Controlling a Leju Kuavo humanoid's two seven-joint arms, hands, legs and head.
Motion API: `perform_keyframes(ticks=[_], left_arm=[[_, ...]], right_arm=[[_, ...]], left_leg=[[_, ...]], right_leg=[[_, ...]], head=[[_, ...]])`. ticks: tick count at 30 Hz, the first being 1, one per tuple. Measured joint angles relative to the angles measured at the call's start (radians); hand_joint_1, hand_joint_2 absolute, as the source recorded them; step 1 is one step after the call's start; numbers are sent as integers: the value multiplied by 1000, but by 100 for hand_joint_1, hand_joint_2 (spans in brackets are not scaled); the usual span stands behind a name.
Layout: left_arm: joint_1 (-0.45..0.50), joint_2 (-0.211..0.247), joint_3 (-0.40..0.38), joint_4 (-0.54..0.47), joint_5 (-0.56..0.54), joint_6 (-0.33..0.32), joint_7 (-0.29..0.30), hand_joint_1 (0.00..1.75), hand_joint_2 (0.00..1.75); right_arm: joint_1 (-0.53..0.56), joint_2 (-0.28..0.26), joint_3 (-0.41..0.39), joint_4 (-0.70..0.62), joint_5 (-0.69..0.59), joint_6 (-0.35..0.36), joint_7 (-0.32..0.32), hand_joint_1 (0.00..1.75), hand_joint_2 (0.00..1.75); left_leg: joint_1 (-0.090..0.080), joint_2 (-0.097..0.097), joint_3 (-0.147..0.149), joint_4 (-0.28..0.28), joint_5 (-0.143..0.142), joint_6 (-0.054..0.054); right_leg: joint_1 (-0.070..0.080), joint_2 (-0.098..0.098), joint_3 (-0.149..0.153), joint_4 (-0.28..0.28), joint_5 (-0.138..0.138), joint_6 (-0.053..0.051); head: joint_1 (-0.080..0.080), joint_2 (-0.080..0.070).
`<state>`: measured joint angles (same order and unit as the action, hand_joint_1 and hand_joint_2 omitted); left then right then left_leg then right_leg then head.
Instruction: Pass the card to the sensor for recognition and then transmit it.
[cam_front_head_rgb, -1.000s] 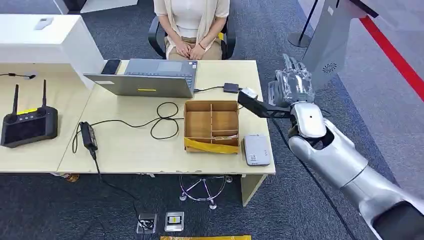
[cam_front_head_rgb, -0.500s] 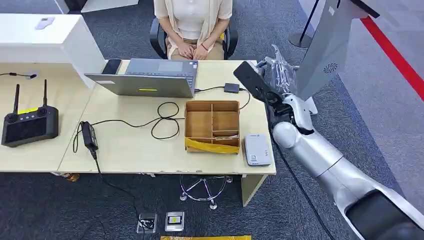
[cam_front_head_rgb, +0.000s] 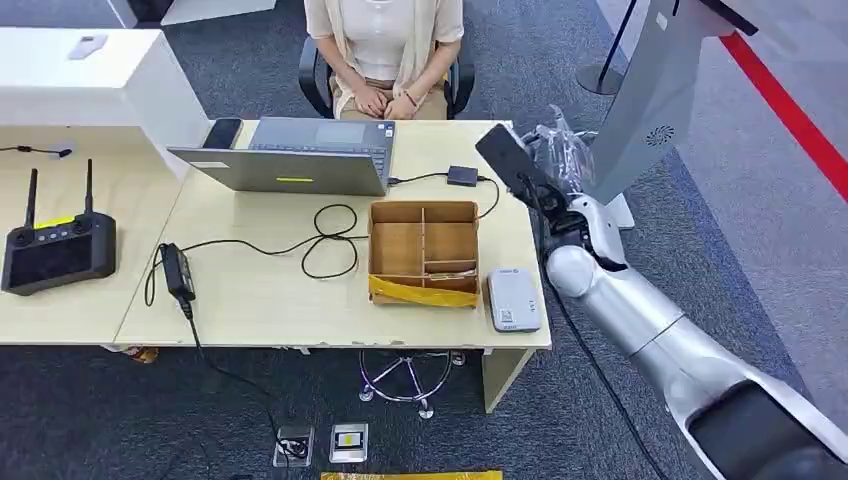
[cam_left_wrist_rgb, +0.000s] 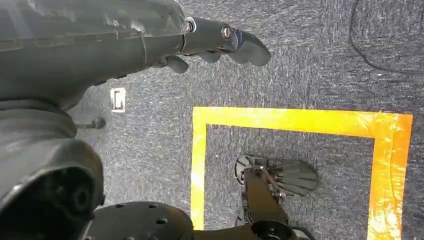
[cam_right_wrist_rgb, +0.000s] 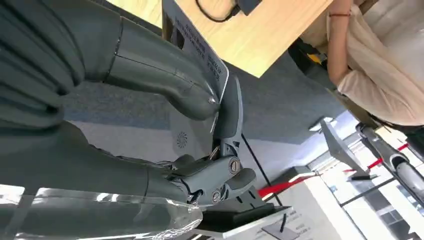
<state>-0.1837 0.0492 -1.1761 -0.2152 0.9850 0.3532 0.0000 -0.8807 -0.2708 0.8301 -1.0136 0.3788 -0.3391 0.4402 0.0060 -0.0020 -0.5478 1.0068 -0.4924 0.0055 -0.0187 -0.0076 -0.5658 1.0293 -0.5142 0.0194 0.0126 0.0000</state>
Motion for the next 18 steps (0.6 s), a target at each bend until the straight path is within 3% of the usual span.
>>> perform_keyframes(ticks=[18], left_arm=[[1, 0, 1, 0, 27, 1, 0, 0, 0]], right_arm=[[-16, 74, 4, 90, 26, -3, -40, 175, 175]], left_leg=[[0, 0, 0, 0, 0, 0]], right_leg=[[0, 0, 0, 0, 0, 0]], head=[[0, 0]])
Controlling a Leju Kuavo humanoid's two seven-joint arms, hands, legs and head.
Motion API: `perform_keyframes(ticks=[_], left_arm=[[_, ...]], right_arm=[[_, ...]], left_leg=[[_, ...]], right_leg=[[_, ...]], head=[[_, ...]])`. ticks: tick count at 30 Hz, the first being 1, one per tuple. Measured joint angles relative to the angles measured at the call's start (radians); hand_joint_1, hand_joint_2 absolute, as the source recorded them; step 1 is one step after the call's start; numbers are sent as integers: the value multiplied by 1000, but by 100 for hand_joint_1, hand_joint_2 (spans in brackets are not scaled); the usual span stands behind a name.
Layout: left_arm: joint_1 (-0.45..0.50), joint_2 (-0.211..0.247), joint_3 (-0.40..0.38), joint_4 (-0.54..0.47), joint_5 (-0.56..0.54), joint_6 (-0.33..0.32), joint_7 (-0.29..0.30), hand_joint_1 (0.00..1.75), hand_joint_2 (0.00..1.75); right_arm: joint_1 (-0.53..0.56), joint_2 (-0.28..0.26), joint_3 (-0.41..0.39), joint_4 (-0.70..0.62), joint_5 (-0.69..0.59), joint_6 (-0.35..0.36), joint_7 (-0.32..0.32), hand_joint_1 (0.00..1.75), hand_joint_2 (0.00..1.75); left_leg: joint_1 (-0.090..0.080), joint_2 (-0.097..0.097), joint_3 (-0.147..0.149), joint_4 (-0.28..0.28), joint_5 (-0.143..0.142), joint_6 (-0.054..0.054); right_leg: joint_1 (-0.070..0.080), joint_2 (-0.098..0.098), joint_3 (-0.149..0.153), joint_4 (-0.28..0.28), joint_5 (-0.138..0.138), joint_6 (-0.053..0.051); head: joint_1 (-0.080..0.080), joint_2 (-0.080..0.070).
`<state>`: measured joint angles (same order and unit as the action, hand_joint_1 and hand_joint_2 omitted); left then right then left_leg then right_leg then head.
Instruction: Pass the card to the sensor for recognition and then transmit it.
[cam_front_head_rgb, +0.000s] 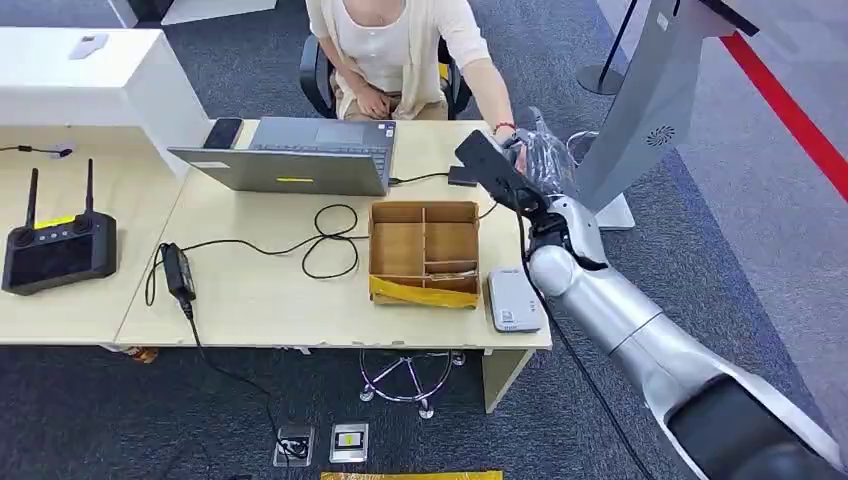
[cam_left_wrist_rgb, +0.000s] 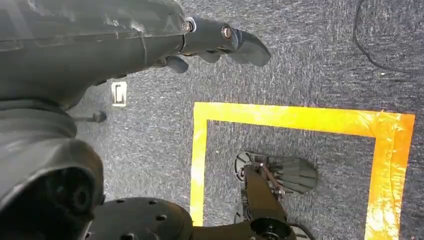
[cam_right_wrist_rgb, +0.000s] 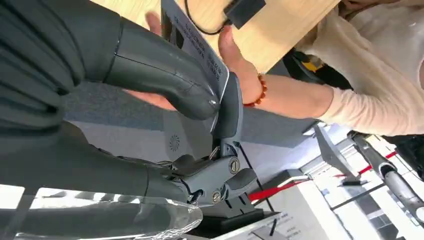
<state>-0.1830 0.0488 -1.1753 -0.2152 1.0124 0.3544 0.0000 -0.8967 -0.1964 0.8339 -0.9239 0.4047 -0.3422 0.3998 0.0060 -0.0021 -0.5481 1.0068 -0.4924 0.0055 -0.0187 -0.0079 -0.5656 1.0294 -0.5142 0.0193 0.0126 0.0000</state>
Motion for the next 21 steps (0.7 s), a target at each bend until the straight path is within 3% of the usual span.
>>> perform_keyframes(ticks=[13, 14, 15, 21], left_arm=[[5, -10, 0, 0, 6, 1, 0, 0, 0], [5, -10, 0, 0, 6, 1, 0, 0, 0], [5, -10, 0, 0, 7, 1, 0, 0, 0], [9, -11, 1, 0, 14, 3, -2, 0, 0]], right_arm=[[-6, 6, 0, 23, 35, 23, 12, 175, 175], [-6, 8, 0, 24, 35, 26, 12, 2, 175], [-7, 9, 0, 25, 35, 26, 13, 0, 0], [-7, 14, 0, 32, 29, 12, -32, 0, 0]], left_leg=[[0, 0, 0, 0, 0, 0], [0, 0, 0, 0, 0, 0], [0, 0, 0, 0, 0, 0], [0, 0, 0, 0, 0, 0]], right_leg=[[0, 0, 0, 0, 0, 0], [0, 0, 0, 0, 0, 0], [0, 0, 0, 0, 0, 0], [0, 0, 0, 0, 0, 0]], head=[[0, 0], [0, 0], [0, 0], [0, 0]])
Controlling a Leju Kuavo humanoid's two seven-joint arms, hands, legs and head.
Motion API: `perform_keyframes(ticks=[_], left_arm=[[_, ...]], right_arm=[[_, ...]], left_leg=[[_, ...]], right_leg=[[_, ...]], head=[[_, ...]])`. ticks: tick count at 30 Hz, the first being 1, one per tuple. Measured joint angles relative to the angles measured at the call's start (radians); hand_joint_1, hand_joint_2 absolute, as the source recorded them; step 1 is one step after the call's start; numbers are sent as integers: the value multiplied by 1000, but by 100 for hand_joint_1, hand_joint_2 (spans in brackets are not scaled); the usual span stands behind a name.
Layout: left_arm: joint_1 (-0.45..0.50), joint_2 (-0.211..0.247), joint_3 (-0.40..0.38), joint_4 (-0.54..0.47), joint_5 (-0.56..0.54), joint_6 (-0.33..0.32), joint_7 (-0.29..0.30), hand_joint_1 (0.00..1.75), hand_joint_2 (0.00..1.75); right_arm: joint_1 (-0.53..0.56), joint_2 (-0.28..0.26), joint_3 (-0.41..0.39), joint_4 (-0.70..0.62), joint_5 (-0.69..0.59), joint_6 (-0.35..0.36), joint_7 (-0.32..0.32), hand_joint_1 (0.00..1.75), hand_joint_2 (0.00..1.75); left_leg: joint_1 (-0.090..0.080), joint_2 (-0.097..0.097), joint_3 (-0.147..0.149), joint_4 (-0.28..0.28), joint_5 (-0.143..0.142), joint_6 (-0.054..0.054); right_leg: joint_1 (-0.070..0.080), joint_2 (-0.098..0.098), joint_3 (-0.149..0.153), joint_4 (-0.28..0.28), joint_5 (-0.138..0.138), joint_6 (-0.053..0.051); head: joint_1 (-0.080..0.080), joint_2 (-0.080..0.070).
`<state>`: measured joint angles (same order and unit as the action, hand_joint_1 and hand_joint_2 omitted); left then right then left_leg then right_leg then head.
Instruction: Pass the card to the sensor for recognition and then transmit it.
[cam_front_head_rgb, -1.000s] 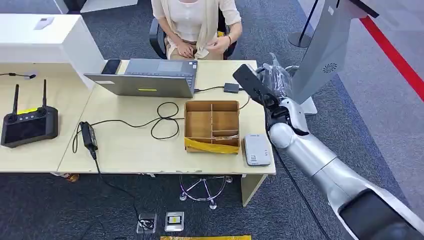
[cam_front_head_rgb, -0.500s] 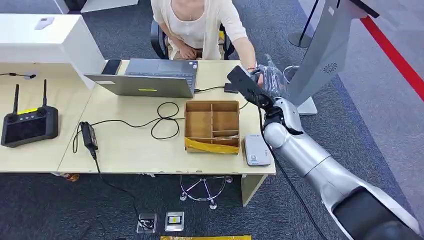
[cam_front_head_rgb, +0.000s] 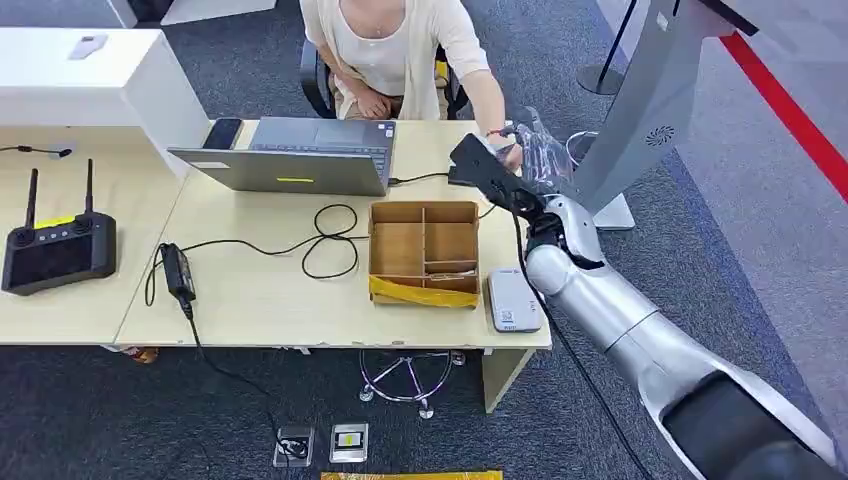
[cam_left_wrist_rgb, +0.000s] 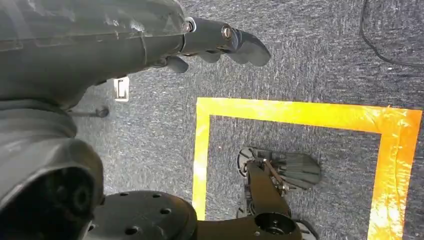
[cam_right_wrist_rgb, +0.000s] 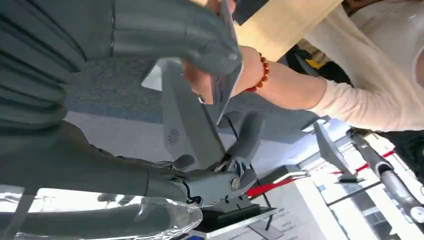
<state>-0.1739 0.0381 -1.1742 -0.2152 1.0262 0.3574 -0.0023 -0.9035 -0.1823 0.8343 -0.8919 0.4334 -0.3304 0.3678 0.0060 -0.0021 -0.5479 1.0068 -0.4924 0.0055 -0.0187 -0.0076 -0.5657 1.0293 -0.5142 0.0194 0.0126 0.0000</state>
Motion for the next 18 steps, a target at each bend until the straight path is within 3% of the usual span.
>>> perform_keyframes(ticks=[6, 11, 14, 18], left_arm=[[5, 0, 0, 0, 0, 1, 0, 0, 0], [7, 0, 1, 0, 1, 0, -7, 0, 0], [13, -1, 8, 0, 8, -1, -22, 0, 0], [30, -2, 15, 0, 10, 0, -32, 0, 0]], right_arm=[[0, 0, 0, 6, 3, 23, -11, 0, 0], [4, -9, -1, 3, 42, -1, 20, 0, 0], [40, -39, -10, -49, 50, -23, 20, 0, 0], [143, -106, -35, -186, 69, -27, 72, 0, 0]], left_leg=[[0, 0, 0, 0, 0, 0], [0, 0, 1, 0, 0, 0], [0, 0, 1, 0, 0, 0], [0, 0, 1, 0, -1, 0]], right_leg=[[0, 0, 0, 0, 0, 0], [0, 0, 0, 0, 0, 0], [0, 0, 0, 0, 0, 0], [0, 0, 0, -2, 0, 0]], head=[[0, 0], [0, 0], [0, 0], [0, 0]])
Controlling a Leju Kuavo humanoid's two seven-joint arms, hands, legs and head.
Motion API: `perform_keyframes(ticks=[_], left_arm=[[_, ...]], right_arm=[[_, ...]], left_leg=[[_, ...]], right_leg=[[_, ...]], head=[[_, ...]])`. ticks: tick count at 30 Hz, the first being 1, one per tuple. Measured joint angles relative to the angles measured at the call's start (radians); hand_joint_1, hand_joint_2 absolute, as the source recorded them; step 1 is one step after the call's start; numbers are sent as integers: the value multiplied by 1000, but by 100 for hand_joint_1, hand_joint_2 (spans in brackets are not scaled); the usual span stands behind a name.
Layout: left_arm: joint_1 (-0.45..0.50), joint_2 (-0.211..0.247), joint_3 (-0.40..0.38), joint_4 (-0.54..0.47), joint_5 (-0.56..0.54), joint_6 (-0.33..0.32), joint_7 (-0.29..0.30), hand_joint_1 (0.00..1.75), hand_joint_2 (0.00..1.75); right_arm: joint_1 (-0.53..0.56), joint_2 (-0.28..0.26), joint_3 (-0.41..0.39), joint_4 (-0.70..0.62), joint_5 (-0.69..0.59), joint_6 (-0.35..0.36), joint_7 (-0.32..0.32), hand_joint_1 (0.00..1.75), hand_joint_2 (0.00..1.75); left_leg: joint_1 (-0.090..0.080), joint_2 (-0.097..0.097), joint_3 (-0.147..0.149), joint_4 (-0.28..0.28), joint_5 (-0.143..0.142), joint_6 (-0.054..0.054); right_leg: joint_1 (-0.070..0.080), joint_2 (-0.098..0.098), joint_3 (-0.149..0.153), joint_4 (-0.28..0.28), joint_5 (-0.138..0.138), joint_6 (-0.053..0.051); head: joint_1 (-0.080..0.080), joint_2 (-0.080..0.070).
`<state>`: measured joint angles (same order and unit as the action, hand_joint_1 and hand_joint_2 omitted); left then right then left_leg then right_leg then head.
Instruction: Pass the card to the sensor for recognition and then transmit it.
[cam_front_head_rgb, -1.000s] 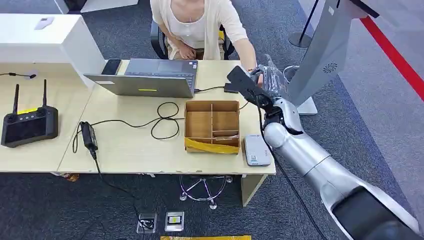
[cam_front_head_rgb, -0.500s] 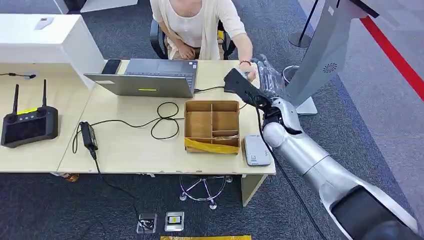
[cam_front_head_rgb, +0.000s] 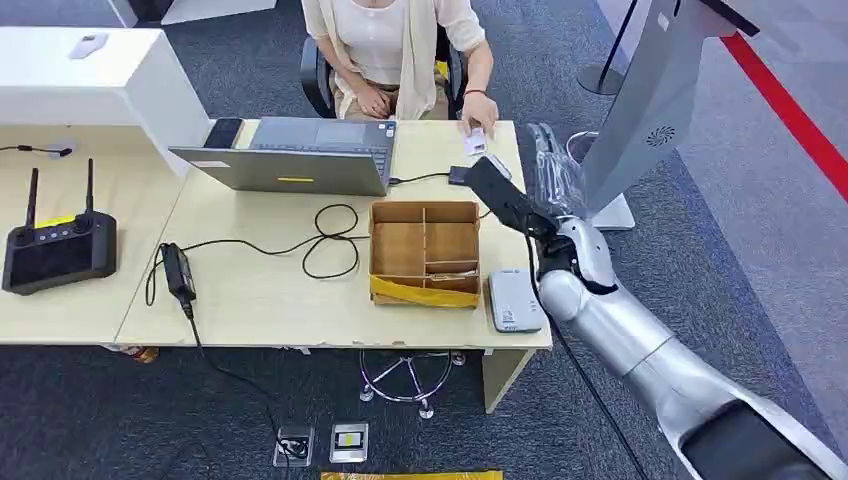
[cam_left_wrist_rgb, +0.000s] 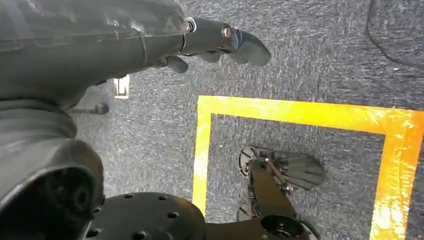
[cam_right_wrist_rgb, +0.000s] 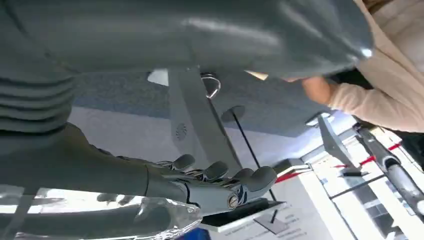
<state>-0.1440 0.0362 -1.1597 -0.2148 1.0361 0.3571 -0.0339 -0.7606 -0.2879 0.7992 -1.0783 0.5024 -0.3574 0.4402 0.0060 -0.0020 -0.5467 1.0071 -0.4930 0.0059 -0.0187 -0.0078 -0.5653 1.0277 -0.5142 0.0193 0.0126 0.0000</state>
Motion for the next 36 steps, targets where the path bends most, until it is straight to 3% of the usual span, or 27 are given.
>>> perform_keyframes(ticks=[6, 11, 12, 18, 24, 32, 36], left_arm=[[21, 3, 12, 2, 8, 0, -19, 0, 0], [27, 6, 26, 4, 34, 17, -51, 0, 0], [28, 8, 32, 4, 39, 20, -57, 0, 0], [35, 14, 46, 5, 44, 35, -63, 0, 0], [36, 16, 60, 5, 50, 40, -63, 0, 0], [38, 16, 68, 5, 53, 46, -63, 0, 0], [38, 16, 68, 5, 52, 49, -63, 0, 0]], right_arm=[[157, -103, -34, -221, -24, -40, 23, 0, 0], [210, -143, -32, -328, -57, -86, -5, 0, 0], [220, -147, -28, -344, -39, -100, -5, 0, 175], [241, -166, 18, -412, 124, -116, 61, 0, 175], [246, -165, 78, -428, 219, -99, 79, 0, 175], [242, -132, 145, -405, 174, -52, 26, 0, 175], [221, -108, 181, -371, 225, -17, 26, 0, 175]], left_leg=[[0, 1, -1, 0, -1, 1], [0, 2, 0, 0, -1, 0], [0, 2, 0, 0, -1, 0], [0, 2, 0, 0, 0, 0], [0, 2, -1, -1, 0, 0], [0, 1, -1, -1, 0, 0], [0, 1, -1, -1, 0, 0]], right_leg=[[0, 0, 0, -1, 0, 0], [0, 2, 0, 0, 0, 0], [0, 2, 0, 0, 0, 0], [0, 2, 0, 0, 0, 0], [0, 2, 0, 0, 0, 0], [0, 2, 0, 0, 0, 0], [0, 2, 0, 0, 0, 0]], head=[[0, 0], [0, 0], [0, 0], [0, 0], [0, 0], [0, 0], [0, 0]])
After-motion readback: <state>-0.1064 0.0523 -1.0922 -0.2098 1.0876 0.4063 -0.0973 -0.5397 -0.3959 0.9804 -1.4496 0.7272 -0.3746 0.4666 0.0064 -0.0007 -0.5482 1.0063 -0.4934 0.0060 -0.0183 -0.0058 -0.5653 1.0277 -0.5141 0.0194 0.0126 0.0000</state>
